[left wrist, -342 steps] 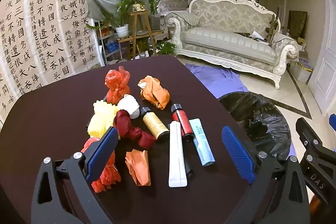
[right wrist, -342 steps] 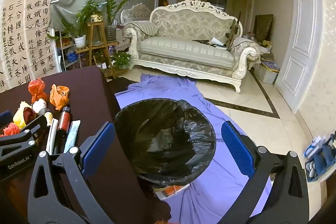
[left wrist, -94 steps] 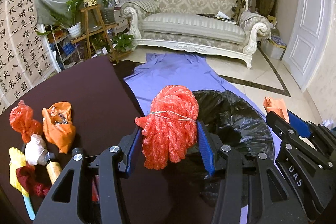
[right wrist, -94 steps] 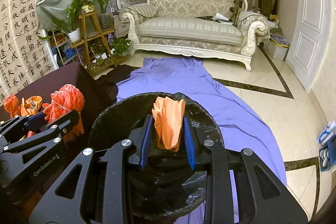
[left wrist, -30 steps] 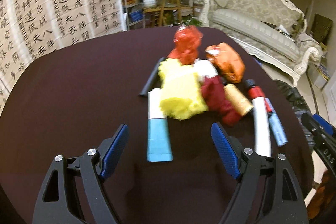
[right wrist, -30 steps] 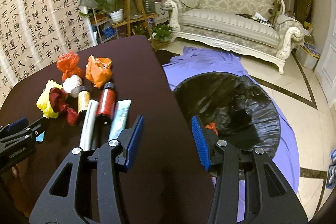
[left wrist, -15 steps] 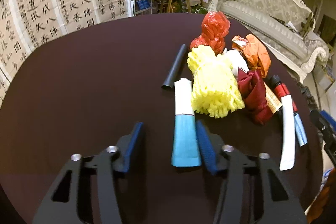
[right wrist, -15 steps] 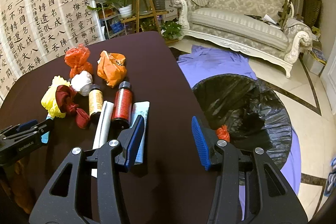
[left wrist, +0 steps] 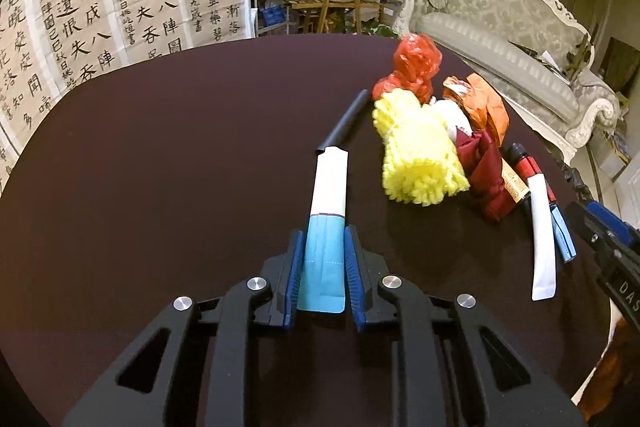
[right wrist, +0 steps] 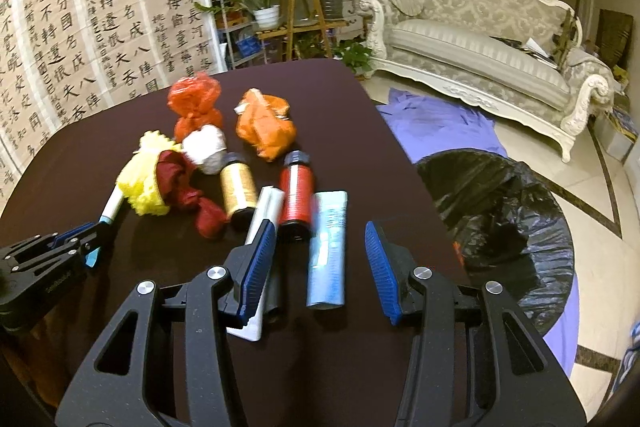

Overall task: Collect trash
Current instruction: 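Grasp the white-and-blue tube with the left gripper while the right grasps the white tube, then carry both held tubes over the black trash bin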

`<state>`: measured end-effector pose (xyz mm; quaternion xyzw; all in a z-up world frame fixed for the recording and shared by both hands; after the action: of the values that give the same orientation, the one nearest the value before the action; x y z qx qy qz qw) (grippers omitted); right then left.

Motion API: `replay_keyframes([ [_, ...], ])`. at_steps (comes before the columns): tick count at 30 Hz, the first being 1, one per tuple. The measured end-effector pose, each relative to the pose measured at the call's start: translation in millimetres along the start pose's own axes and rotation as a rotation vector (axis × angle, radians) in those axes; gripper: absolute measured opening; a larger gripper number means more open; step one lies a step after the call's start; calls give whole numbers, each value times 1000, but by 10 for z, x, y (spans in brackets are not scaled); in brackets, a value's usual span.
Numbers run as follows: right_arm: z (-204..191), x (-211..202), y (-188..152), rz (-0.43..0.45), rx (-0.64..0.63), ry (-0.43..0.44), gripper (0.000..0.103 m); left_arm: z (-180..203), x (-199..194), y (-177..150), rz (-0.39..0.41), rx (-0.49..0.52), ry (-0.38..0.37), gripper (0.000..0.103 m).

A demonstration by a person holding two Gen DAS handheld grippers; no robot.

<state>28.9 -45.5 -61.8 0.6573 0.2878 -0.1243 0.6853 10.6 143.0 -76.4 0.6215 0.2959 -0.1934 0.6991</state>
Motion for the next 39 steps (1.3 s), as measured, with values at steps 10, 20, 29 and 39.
replay_keyframes([
  [10, -286, 131, -101, -49, -62, 25, 31, -192, -46, -7, 19, -28, 31, 22],
  [20, -290, 106, -113, -49, -59, 25, 11, -228, -70, 5, 27, -45, 18, 22],
  [29, -55, -91, 11, -1, -19, 9, 10, -124, -201, 69, 64, -40, -22, 22],
  [39, 456, -264, 133, 57, 37, -86, 10, 306, -385, 174, 119, 9, -123, 22],
])
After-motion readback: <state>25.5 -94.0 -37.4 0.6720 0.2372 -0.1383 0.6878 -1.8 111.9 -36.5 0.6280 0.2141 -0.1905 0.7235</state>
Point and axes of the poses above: each gripper's, at about its wrist camera, not at the fingertips, and x roughly the way its jaws point, z to its right, y to its top, the point moved 3 cm from there along x, roughly the way its jaws point, and after that the axes turned 10 degrees about z, right-handed, at the moved point
